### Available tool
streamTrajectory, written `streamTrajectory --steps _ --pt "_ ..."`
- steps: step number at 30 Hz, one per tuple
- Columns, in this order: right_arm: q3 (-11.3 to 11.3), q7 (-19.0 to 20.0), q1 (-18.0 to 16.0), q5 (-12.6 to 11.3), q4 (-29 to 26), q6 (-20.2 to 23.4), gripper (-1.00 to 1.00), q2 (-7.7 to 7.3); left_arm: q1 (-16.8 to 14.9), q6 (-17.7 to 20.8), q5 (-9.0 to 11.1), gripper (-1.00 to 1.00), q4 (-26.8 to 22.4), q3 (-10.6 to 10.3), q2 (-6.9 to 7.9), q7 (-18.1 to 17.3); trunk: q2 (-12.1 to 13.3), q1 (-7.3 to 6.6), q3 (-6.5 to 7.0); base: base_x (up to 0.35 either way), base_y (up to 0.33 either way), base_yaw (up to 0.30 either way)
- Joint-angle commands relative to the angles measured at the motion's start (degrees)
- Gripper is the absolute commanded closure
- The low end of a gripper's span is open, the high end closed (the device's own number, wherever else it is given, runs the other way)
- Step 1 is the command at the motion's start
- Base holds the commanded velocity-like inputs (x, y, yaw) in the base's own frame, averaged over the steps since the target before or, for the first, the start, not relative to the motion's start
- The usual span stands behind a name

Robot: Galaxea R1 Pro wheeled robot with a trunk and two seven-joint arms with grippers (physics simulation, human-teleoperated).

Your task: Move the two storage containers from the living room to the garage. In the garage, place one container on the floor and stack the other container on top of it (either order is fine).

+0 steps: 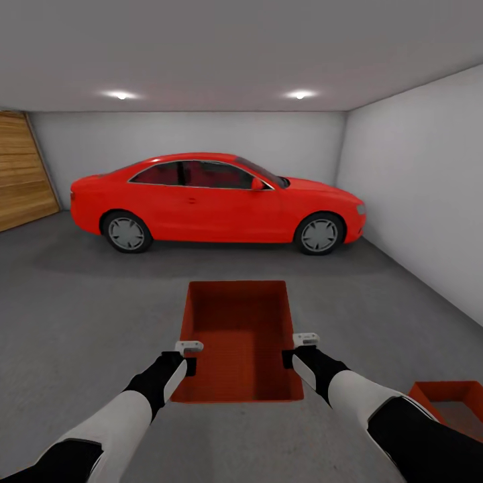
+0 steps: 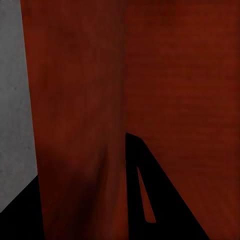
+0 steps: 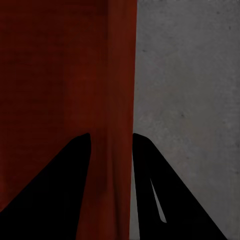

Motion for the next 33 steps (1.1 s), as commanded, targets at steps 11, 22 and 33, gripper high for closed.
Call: streamTrajectory --steps 11,22,33 --pt "0.58 0.61 -0.09 -1.48 -0.27 0.2 1.0 -0.04 0.01 0.3 1.0 1.0 0.0 -1.67 0.51 0.61 -0.14 0.07 -0.13 0.322 0.0 0.0" --pt "0.58 0.57 -0.09 -1.48 -0.27 0.15 1.0 -0.04 0.01 0.3 0.98 1.0 0.0 -1.68 0.51 0.61 -0.14 0.07 -0.13 0.322 0.0 0.0" --pt "0.58 0.51 -0.09 -1.41 -0.27 0.16 1.0 -0.15 0.01 0.3 0.98 1.0 0.03 -1.67 0.51 0.61 -0.14 0.07 -0.05 0.322 0.0 -0.057"
